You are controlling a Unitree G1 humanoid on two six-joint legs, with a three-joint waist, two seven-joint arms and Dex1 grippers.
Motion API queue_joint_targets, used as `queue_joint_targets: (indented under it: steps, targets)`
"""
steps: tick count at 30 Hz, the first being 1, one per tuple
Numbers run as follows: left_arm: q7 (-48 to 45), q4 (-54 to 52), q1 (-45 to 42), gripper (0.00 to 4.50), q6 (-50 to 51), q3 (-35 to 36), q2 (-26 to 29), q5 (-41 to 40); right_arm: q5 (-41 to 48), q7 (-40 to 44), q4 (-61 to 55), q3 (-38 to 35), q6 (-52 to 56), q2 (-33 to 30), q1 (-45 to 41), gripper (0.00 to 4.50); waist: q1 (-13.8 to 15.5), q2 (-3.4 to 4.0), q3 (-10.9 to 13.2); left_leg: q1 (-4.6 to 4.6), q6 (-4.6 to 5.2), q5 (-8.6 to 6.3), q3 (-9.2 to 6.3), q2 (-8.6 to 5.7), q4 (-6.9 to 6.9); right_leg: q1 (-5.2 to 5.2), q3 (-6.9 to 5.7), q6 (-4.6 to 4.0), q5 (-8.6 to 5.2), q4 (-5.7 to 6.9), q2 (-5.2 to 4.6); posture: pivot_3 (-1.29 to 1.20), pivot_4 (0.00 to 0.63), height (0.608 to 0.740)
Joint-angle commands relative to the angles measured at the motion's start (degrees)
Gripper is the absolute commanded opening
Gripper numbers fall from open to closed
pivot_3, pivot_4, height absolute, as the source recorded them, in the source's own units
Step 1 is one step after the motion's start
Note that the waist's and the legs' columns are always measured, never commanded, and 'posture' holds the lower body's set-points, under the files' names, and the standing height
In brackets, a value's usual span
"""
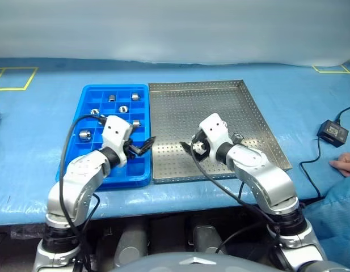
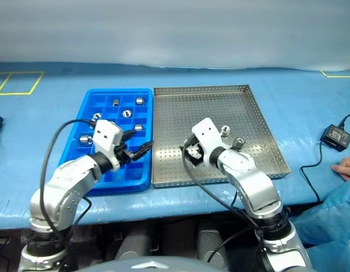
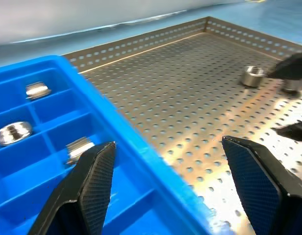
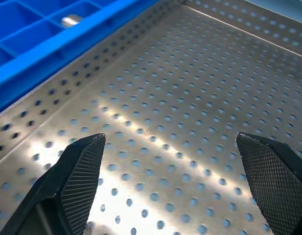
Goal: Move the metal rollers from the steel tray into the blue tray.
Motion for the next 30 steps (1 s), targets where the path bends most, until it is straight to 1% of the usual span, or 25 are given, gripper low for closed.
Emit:
queue_joint_targets:
  steps: [1, 3, 6, 10, 12, 14, 17, 21, 25, 30]
  targets:
    - [-2.0, 0.75, -1.91, 3.78, -3.7, -3.63, -0.51, -0.28, -2.97, -7.15, 1.23, -4.28, 2.94, 3.83, -1.4, 4.5, -0.16, 0.01, -0.01, -0.01, 0.0, 0.0, 0.0, 0.01, -0.01, -0.02, 0.0, 0.0, 0.0, 0.0, 0.0, -0.06, 0.15, 0.74]
    - [-2.5, 1.55, -2.25, 3.78, -4.64, -4.8, -0.74, -0.5, -4.33, -9.34, 2.25, -4.86, 3.46, 5.4, -1.46, 4.5, -0.37, 0.02, -0.02, -0.08, 0.01, 0.01, 0.02, 0.01, -0.06, -0.1, 0.01, -0.17, 0.1, 0.0, 0.02, -0.06, 0.15, 0.74]
    - [-3.99, 3.07, -3.21, 3.78, -6.28, -6.93, -1.03, -0.59, -5.86, -13.21, 4.35, -7.19, 2.9, 8.72, -1.96, 4.5, -0.93, 0.04, -0.02, -0.48, 0.07, 0.05, 0.08, -0.06, -0.05, -0.58, 0.09, -0.25, 0.18, 0.08, 0.13, -0.07, 0.15, 0.74]
    - [-3.89, 4.53, -3.98, 3.78, -7.42, -7.5, -1.32, -0.34, -6.71, -15.31, 4.02, -7.91, 2.43, 11.22, -3.39, 4.5, -1.56, 0.05, -0.02, -0.5, 0.08, 0.06, 0.12, -0.15, -0.05, -0.59, 0.11, -0.23, 0.19, 0.08, 0.17, -0.07, 0.15, 0.74]
    - [-3.74, 4.57, -3.71, 3.78, -7.68, -7.85, -1.55, -0.44, -5.92, -16.0, 5.26, -9.82, 2.25, 13.36, -4.14, 4.5, -1.76, 0.05, -0.03, -0.48, 0.08, 0.06, 0.13, -0.14, -0.01, -0.57, 0.11, -0.18, 0.18, 0.08, 0.22, -0.08, 0.15, 0.74]
    - [-3.64, 4.61, -3.37, 3.78, -7.95, -8.42, -1.79, -0.41, -5.47, -17.53, 8.47, -12.31, 0.99, 16.14, -5.78, 4.5, -1.9, 0.05, -0.03, -0.46, 0.08, 0.06, 0.12, -0.1, 0.01, -0.55, 0.11, -0.02, 0.09, 0.09, 0.23, -0.08, 0.15, 0.74]
    - [-3.21, 4.52, -3.47, 3.78, -8.24, -9.27, -2.83, -0.49, -5.59, -19.41, 14.51, -14.92, -1.97, 18.55, -8.62, 4.5, -2.22, 0.06, -0.03, -0.45, 0.1, 0.07, 0.13, -0.06, 0.06, -0.52, 0.12, -0.01, 0.13, 0.1, 0.23, -0.08, 0.15, 0.74]
    - [-2.84, 4.42, -3.74, 3.78, -8.48, -9.89, -3.5, -0.21, -6.87, -22.61, 21.7, -16.21, -6.66, 20.14, -11.4, 4.5, -2.46, 0.07, -0.03, -0.46, 0.11, 0.08, 0.13, -0.07, 0.04, -0.51, 0.13, -0.23, 0.28, 0.09, 0.21, -0.07, 0.15, 0.74]
    - [-2.6, 4.13, -3.47, 3.78, -8.57, -10.17, -3.51, -0.01, -7.19, -25.17, 27.76, -17.58, -11.0, 21.34, -12.74, 4.5, -2.83, 0.08, -0.04, -0.46, 0.11, 0.08, 0.12, -0.13, -0.01, -0.53, 0.13, -0.24, 0.28, 0.08, 0.25, -0.05, 0.15, 0.74]
    - [-2.28, 3.44, -2.7, 3.78, -8.24, -9.83, -2.84, 0.01, -6.61, -26.19, 33.61, -18.92, -15.11, 21.36, -13.86, 4.5, -2.86, 0.08, -0.03, -0.45, 0.12, 0.09, 0.12, -0.12, 0.0, -0.52, 0.14, -0.23, 0.29, 0.08, 0.25, -0.03, 0.15, 0.74]
